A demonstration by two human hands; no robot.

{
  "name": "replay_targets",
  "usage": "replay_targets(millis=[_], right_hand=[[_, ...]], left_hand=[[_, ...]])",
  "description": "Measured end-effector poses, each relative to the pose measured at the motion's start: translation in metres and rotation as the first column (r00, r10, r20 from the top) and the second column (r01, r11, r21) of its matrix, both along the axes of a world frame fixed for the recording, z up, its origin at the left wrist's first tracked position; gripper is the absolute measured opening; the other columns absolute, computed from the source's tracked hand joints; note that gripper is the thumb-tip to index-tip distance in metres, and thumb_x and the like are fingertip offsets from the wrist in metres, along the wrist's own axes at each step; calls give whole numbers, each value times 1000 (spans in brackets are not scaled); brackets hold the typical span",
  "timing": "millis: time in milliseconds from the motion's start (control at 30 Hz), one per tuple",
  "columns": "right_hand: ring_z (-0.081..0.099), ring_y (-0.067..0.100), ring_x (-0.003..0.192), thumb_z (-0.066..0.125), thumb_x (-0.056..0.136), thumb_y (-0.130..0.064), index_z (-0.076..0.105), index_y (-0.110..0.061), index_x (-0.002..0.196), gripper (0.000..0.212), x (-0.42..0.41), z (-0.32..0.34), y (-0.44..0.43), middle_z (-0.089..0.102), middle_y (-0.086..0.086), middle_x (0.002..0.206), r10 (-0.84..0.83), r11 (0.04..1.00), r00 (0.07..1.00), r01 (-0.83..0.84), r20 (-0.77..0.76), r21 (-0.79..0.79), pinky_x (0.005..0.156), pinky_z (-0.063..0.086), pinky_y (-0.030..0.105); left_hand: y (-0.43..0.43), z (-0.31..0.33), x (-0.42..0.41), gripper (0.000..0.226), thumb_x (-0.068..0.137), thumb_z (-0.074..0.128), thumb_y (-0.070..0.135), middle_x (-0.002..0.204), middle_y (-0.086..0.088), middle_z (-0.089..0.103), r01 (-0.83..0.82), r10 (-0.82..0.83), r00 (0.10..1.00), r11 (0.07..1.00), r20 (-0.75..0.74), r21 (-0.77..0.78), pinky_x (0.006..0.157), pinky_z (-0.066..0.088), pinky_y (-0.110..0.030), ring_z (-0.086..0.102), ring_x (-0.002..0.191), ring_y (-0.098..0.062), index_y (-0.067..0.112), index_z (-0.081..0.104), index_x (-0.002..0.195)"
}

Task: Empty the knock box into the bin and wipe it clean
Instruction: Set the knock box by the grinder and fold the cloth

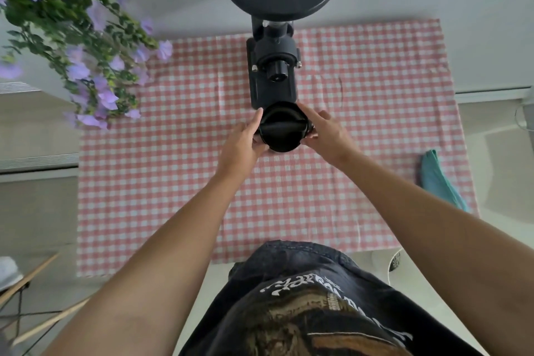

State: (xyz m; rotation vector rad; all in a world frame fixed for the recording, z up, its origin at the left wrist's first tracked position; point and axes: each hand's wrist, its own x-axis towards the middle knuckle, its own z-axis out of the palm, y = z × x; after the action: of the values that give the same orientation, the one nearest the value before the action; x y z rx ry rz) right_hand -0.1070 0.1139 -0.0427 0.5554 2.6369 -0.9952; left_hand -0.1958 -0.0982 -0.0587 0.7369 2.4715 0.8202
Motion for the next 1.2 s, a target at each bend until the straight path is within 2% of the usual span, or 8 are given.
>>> replay_targets(millis=[167,300,433,633,767,967,1100,1200], right_hand=[[64,26,108,71,92,-17,18,-33,160,87,-1,9,4,54,14,128,57,998,998,-57,15,20,90,56,39],[53,31,126,65,96,-26,12,-26,160,84,40,11,16,34,12,156,-72,997,994,70,78,32,91,49,33],[55,39,126,62,96,-37,19,-23,158,77,128,1,66,25,14,162,-313,940,923,267,224,213,99,51,54],[57,46,114,72,83,-45,43,-10,145,76,248,-19,153,53,27,130,-633,773,694,541,342,332,91,52,54],[62,36,93,72,82,-53,60,-11,129,64,266,-28,168,61,21,116,-567,824,733,496,375,274,72,50,38],[55,24,72,62,93,-23,62,-13,110,20,264,1,164,67,9,98,-318,931,924,262,212,256,51,37,29],[63,25,76,60,95,-22,59,-15,121,27,275,21,163,65,6,99,-100,978,991,82,86,193,58,48,35],[55,18,69,66,92,-29,61,-14,114,27,286,29,161,65,1,97,14,970,996,8,-87,244,59,40,30]], left_hand=[[-6,-1,1,95,101,71,26,148,-17,59,93,-94,996,991,-4,-96,97,59,-42,67,120,-31,23,6,170],[-32,-9,26,92,100,69,41,174,-10,29,-72,138,957,965,256,-251,120,44,-52,45,152,-33,23,11,169],[-83,-15,73,75,102,67,39,163,-3,47,-132,227,910,951,346,-278,108,51,-40,56,141,-26,29,29,166],[-133,-14,139,56,104,63,39,132,1,67,-195,341,863,905,372,-377,94,54,-33,65,116,-20,22,48,156],[-112,-11,173,49,107,59,36,127,1,67,-209,373,849,888,375,-409,92,48,-31,60,107,-15,16,53,152],[-1,16,219,46,107,59,34,138,3,66,-180,279,897,939,343,-292,89,46,-20,65,117,-15,20,55,151],[99,37,245,49,106,58,43,139,13,60,-50,108,929,985,354,-168,88,47,-15,60,109,-3,27,53,152],[170,62,257,64,97,51,71,130,21,60,-46,71,894,997,442,-66,90,49,-20,62,113,-2,33,55,148]])
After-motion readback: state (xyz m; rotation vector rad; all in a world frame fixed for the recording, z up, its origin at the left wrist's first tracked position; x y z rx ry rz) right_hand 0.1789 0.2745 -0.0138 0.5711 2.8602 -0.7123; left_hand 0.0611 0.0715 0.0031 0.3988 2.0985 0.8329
